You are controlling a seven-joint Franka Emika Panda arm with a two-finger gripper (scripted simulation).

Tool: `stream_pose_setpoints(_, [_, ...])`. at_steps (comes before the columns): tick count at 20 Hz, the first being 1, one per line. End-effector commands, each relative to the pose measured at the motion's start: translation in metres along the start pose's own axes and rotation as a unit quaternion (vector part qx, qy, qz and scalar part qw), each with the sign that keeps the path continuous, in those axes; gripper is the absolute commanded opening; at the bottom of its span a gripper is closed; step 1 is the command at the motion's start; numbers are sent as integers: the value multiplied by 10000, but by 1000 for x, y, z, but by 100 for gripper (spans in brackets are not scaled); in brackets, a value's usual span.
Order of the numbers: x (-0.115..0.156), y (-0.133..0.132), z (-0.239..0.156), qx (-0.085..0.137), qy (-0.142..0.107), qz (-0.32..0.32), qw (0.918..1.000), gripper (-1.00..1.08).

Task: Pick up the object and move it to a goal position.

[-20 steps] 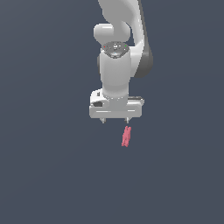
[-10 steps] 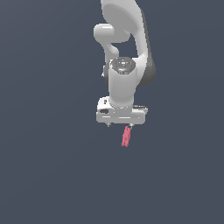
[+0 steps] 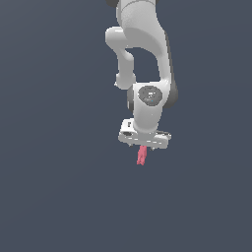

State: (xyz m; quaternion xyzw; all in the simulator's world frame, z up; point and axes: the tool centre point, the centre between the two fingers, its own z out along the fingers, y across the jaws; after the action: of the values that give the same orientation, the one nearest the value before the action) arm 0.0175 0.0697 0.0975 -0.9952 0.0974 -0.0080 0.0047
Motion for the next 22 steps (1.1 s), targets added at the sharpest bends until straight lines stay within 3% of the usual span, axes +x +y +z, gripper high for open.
stream_pose_setpoints(1, [-3, -5, 11, -23, -30, 117, 9999, 100])
stream_pose_setpoints(14, [-9, -10, 30, -54, -74, 242, 9997, 100])
stream_pose_setpoints(22, [-10, -10, 68, -56, -74, 253, 9996, 100])
